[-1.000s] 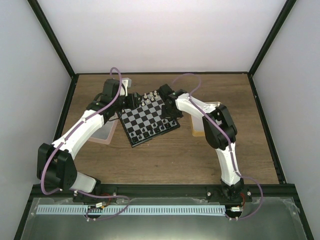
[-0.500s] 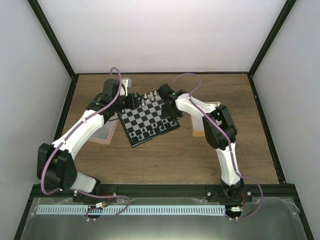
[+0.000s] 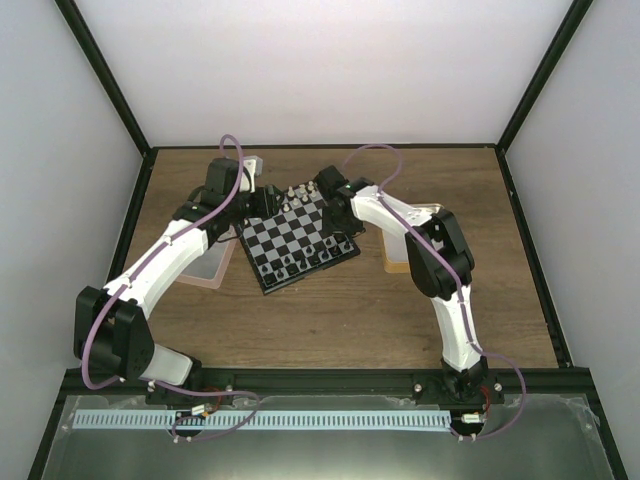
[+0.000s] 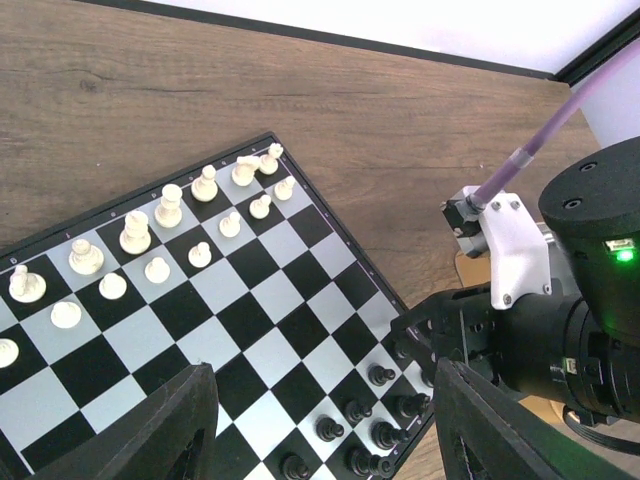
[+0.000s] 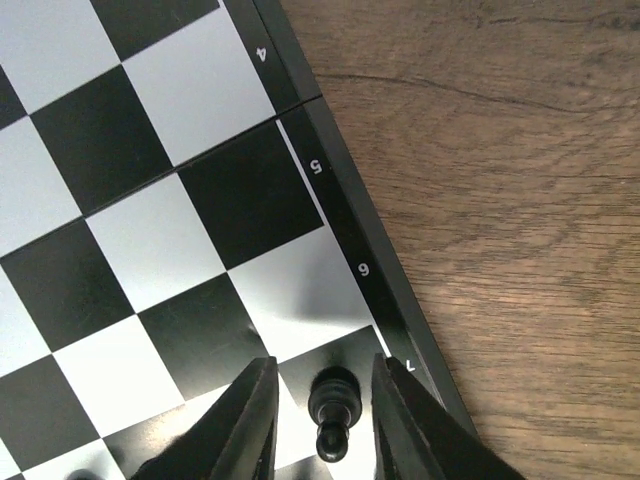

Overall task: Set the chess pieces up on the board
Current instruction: Place the chess piece on the chessboard, then reset both arms

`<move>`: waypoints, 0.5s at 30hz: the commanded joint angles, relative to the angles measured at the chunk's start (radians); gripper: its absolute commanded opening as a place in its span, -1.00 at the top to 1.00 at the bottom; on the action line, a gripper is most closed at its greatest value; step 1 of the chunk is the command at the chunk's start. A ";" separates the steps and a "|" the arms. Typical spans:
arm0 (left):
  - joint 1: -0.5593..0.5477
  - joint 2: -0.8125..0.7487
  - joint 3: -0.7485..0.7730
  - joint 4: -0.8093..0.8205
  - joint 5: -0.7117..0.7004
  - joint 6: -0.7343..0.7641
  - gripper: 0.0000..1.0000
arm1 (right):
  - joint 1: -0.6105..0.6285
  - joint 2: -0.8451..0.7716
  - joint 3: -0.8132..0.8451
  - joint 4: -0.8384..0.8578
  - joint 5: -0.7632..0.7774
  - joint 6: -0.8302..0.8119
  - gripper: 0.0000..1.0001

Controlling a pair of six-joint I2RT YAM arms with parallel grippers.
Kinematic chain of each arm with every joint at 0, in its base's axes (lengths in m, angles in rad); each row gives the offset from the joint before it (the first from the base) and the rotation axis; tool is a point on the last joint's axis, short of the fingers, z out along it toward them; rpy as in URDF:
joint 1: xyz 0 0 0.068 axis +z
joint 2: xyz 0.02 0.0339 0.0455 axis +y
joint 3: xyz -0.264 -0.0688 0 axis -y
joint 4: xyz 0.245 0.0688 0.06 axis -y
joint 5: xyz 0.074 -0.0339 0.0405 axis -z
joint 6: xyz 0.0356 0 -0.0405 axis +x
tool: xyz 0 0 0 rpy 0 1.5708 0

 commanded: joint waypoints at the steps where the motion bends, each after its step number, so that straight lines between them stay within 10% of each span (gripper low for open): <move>1: 0.006 -0.027 0.003 -0.019 -0.019 -0.005 -0.23 | 0.006 -0.042 0.053 -0.008 0.027 0.025 0.42; 15: 0.008 -0.315 -0.081 -0.142 -0.130 -0.012 -0.56 | -0.068 -0.549 -0.349 0.117 0.044 0.093 -0.10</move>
